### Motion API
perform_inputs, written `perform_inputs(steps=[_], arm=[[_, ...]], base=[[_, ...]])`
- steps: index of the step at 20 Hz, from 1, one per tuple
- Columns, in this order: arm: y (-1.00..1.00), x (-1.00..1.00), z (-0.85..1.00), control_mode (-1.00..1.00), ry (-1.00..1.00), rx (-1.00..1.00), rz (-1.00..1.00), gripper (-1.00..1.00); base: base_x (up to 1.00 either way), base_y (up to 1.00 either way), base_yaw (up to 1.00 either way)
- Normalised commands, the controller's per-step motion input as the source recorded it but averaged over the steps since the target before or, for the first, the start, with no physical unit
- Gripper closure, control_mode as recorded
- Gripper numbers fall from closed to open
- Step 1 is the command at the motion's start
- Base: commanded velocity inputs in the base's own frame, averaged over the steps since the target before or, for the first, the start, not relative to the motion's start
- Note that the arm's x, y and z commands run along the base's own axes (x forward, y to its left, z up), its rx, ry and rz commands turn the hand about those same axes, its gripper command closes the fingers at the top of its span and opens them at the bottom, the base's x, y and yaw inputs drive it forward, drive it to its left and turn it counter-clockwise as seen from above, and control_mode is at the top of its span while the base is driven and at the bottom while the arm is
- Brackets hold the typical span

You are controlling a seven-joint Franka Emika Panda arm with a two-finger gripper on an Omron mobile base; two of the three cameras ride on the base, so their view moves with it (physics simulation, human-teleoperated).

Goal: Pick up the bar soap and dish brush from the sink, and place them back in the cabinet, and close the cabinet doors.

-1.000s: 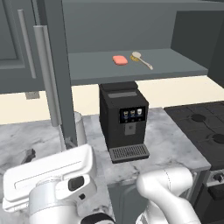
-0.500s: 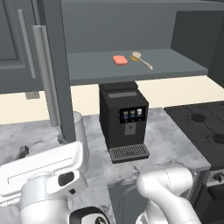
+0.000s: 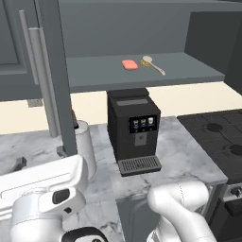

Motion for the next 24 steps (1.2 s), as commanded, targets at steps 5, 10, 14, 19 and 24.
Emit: perform_inputs(steps=[5,10,14,19,24], arm=[[-0.15,0.17,0.00,-1.00,-0.02,0.01,-0.15,-1.00],[-0.20,0.23,0.00,-1.00,-0.03,0.02,-0.16,-1.00],[-0.23,0.28,0.00,-1.00,-0.03,0.03,-0.15,-1.00],[-0.29,0.33,0.00,-1.00,-0.03,0.05,-0.13,-1.00],[-0.29,0.37,0.00,-1.00,-0.02,0.05,-0.12,-1.00]], base=[[0.00,0.00,0.00],[0.00,0.00,0.00],[0.00,0.00,0.00],[0.00,0.00,0.00],[0.00,0.00,0.00]])
